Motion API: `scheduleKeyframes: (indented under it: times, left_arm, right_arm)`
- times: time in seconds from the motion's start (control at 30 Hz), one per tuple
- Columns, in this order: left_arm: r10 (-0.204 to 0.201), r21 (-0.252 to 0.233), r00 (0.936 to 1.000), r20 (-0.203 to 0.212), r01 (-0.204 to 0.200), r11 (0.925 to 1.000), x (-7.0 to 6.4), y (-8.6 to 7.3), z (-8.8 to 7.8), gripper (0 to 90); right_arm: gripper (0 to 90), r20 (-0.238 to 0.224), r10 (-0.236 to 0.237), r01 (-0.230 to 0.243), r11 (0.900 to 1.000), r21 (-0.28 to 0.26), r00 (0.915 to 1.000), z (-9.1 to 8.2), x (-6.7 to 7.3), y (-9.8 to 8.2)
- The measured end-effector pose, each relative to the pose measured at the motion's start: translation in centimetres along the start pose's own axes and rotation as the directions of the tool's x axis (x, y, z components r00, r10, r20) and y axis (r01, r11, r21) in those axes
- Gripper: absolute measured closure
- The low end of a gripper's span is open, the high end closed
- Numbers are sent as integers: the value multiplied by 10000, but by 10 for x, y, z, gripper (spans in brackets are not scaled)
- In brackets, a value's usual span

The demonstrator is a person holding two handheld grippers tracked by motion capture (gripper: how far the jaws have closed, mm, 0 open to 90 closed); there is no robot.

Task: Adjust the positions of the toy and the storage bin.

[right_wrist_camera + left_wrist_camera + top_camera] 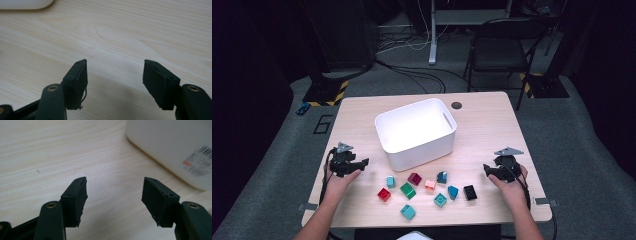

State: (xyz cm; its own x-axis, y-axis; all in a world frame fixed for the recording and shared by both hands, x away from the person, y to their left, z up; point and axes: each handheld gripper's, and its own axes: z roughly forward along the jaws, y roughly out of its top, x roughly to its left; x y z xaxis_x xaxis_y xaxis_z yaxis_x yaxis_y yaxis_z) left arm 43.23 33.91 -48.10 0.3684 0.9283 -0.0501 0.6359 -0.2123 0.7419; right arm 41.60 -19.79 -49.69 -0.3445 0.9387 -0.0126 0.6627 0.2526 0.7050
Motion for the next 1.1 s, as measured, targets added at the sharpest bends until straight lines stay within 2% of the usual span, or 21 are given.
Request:
scheduleKeyframes:
  times: [0.07, 0.13, 0.2, 0.37, 0.43, 0.5, 0.57, 0.67, 0.83, 0.87, 0.9, 1.0, 1.1]
  left_arm:
    - [-2, -121, 10000, -14, 2, 9999, -1, 3, -3, 375]
    - [8, -143, 9997, 226, -4, 9999, -4, 9, -10, 377]
    - [3, -105, 9993, 384, 1, 9999, -6, 13, -12, 376]
    - [123, -143, 9989, 458, -116, 9998, -11, 20, -17, 376]
    - [-46, -190, 9972, 742, 61, 9998, -13, 28, -22, 376]
    - [-77, -175, 9965, 833, 92, 9998, -13, 30, -24, 390]
    - [36, -242, 9958, 910, -14, 9997, -17, 39, -29, 403]
    - [73, -250, 9949, 1001, -48, 9997, -18, 44, -32, 410]
    - [219, -307, 9921, 1237, -182, 9994, -24, 56, -42, 405]
    - [206, -408, 9915, 1285, -155, 9990, -27, 60, -44, 403]
    - [206, -408, 9915, 1285, -155, 9990, -27, 60, -44, 395]
    - [244, -520, 9901, 1381, -173, 9985, -33, 68, -50, 381]
    - [455, -479, 9875, 1507, -387, 9981, -38, 71, -52, 371]
  right_arm:
    - [379, -55, -41, 41, 10000, -14, 10000, -2, 0, 2]
    - [397, -421, 86, -90, 9999, -87, 9991, -8, 1, 9]
    - [410, -523, 79, -86, 9999, -122, 9986, -11, 3, 14]
    - [421, -694, -137, 127, 9998, -137, 9975, -15, 7, 24]
    - [427, -759, -356, 345, 9993, -166, 9965, -16, 10, 32]
    - [433, -873, -387, 380, 9992, -92, 9954, -17, 13, 38]
    - [437, -1023, -487, 474, 9988, -149, 9936, -18, 15, 44]
    - [437, -1142, -504, 489, 9987, -161, 9922, -19, 18, 50]
    - [440, -1522, -557, 504, 9980, -386, 9868, -23, 23, 68]
    - [440, -1689, -638, 566, 9973, -470, 9836, -24, 24, 76]
    - [440, -1689, -638, 566, 9973, -470, 9836, -24, 24, 76]
    - [433, -1730, -681, 583, 9964, -613, 9826, -27, 30, 92]
    - [433, -1773, -730, 614, 9956, -702, 9815, -30, 33, 103]
